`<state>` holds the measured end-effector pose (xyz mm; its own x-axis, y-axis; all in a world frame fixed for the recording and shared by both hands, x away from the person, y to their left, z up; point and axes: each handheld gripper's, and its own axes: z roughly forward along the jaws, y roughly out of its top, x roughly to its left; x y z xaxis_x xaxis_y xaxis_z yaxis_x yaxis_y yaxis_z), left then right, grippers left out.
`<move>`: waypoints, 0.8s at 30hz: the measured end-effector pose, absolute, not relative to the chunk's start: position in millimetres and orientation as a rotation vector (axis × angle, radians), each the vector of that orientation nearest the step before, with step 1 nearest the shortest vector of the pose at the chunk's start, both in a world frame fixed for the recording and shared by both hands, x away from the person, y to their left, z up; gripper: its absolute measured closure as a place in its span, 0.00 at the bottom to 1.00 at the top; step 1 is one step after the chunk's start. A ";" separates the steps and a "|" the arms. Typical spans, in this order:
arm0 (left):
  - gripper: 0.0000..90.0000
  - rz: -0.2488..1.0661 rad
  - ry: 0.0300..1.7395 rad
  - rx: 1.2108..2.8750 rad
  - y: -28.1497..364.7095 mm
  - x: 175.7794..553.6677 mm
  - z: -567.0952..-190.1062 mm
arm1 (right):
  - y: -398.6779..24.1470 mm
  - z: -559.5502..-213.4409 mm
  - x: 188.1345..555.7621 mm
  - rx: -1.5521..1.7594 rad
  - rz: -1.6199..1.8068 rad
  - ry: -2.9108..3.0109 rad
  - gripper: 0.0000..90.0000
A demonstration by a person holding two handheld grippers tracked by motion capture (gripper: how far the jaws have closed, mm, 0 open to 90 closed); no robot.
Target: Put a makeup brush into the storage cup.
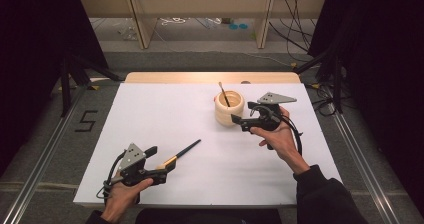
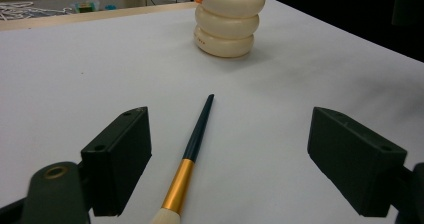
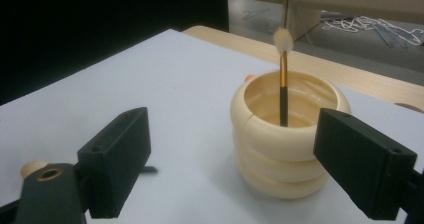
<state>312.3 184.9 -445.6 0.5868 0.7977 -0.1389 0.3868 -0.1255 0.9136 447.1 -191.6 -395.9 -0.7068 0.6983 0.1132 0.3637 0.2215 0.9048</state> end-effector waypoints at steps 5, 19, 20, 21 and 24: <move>0.19 0.473 0.983 1.733 184.8 312.9 -445.1 | -192.6 -400.8 438.1 0.992 1.496 2.186 0.18; 0.19 0.463 0.986 1.735 182.1 315.7 -445.8 | -198.3 -410.2 423.4 0.981 1.461 2.190 0.18; 0.19 0.459 0.997 1.733 181.0 315.6 -446.2 | -199.2 -410.2 422.1 0.973 1.459 2.199 0.18; 0.19 0.459 0.991 1.735 180.2 315.8 -446.6 | -200.1 -410.3 420.4 0.974 1.457 2.198 0.18; 0.19 0.459 0.990 1.743 180.0 314.0 -447.1 | -202.2 -411.6 416.3 0.972 1.475 2.184 0.18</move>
<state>314.0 180.0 -447.1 0.5872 0.7957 -0.1485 0.4014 -0.1269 0.9071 416.3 -202.2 -411.6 -0.7124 0.6947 0.0995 0.3517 0.2306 0.9073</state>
